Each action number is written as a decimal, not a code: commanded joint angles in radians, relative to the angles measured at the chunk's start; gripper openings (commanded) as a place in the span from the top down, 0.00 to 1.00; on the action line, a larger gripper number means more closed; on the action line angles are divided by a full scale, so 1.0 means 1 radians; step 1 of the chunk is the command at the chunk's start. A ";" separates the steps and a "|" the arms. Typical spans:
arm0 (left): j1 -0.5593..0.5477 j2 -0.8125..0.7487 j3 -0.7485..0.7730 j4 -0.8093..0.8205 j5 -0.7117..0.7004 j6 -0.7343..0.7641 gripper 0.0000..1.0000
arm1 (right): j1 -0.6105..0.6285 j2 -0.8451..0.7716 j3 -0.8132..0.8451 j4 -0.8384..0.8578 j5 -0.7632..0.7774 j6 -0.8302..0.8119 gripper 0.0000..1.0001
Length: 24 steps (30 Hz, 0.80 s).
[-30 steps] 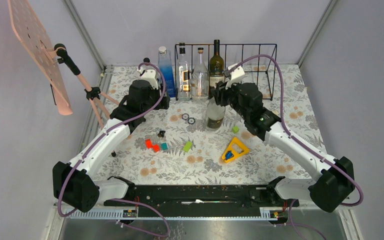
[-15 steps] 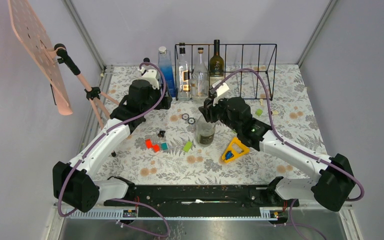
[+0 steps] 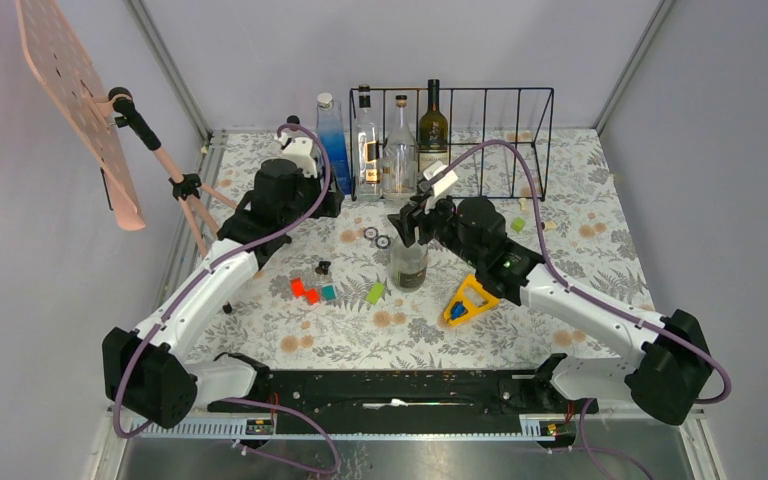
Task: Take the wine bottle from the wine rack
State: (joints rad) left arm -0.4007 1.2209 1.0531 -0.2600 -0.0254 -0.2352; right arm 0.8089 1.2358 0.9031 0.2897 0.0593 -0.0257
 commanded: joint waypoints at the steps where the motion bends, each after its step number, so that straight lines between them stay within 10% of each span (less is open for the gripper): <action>1: 0.003 -0.040 0.000 0.062 0.021 0.019 0.34 | 0.012 -0.038 0.067 0.084 -0.013 -0.012 0.30; 10: 0.003 -0.068 -0.001 0.068 0.107 0.037 0.32 | 0.012 -0.074 0.190 -0.061 0.016 0.062 0.19; 18: -0.025 -0.141 0.010 0.094 0.209 -0.015 0.19 | -0.012 0.067 0.650 -0.737 0.198 0.164 0.18; 24: -0.121 -0.152 0.084 0.042 0.201 0.011 0.01 | -0.349 0.094 0.642 -0.930 -0.051 0.491 0.21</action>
State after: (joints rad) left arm -0.4583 1.0843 1.0615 -0.2379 0.1406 -0.2356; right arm 0.6712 1.3029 1.5986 -0.4065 0.1230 0.2211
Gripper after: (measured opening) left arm 0.982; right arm 0.804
